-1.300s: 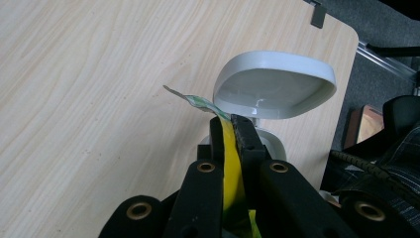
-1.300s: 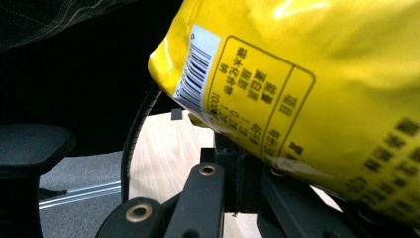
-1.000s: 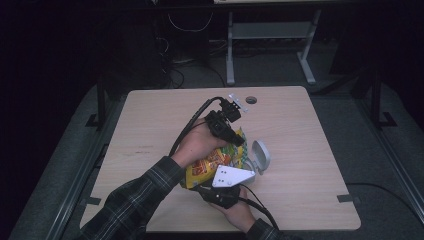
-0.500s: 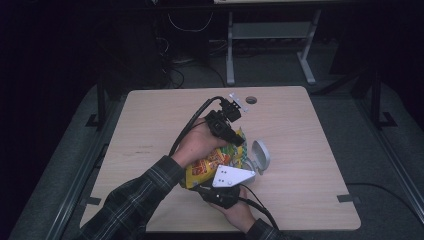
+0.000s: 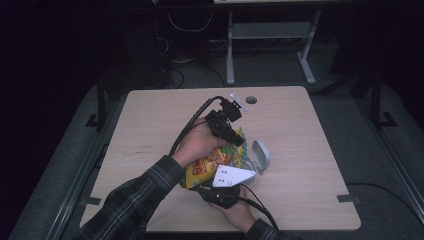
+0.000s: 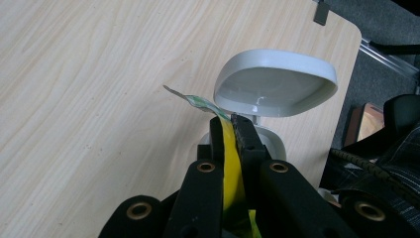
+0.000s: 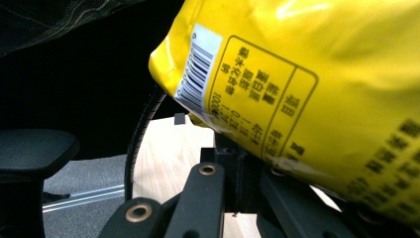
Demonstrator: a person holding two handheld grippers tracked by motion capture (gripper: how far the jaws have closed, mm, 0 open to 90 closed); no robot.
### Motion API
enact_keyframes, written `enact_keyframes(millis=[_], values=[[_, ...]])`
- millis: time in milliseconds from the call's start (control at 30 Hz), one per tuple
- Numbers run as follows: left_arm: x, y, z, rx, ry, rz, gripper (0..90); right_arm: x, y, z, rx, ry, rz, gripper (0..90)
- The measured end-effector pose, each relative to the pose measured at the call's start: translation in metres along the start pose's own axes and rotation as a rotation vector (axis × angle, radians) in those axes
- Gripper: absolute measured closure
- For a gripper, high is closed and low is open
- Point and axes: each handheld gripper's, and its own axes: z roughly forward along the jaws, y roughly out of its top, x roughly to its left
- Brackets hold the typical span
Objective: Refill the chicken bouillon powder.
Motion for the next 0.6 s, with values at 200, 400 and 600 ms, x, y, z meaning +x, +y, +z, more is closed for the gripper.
enact_keyframes(millis=[200, 400, 600], values=[[-0.0002, 0.0001, -0.0001, 0.003, 0.003, 0.002, 90.0, 0.0001, 0.0000, 0.0001, -0.001, -0.001, -0.001, 90.0], [-0.0003, 0.0004, 0.0000, 0.004, 0.005, 0.001, 90.0, 0.0002, 0.0002, -0.0001, -0.002, 0.000, 0.002, 90.0], [-0.0005, 0.0004, 0.0000, 0.004, 0.006, 0.001, 90.0, 0.0003, 0.0002, -0.0001, -0.003, 0.000, 0.002, 90.0]])
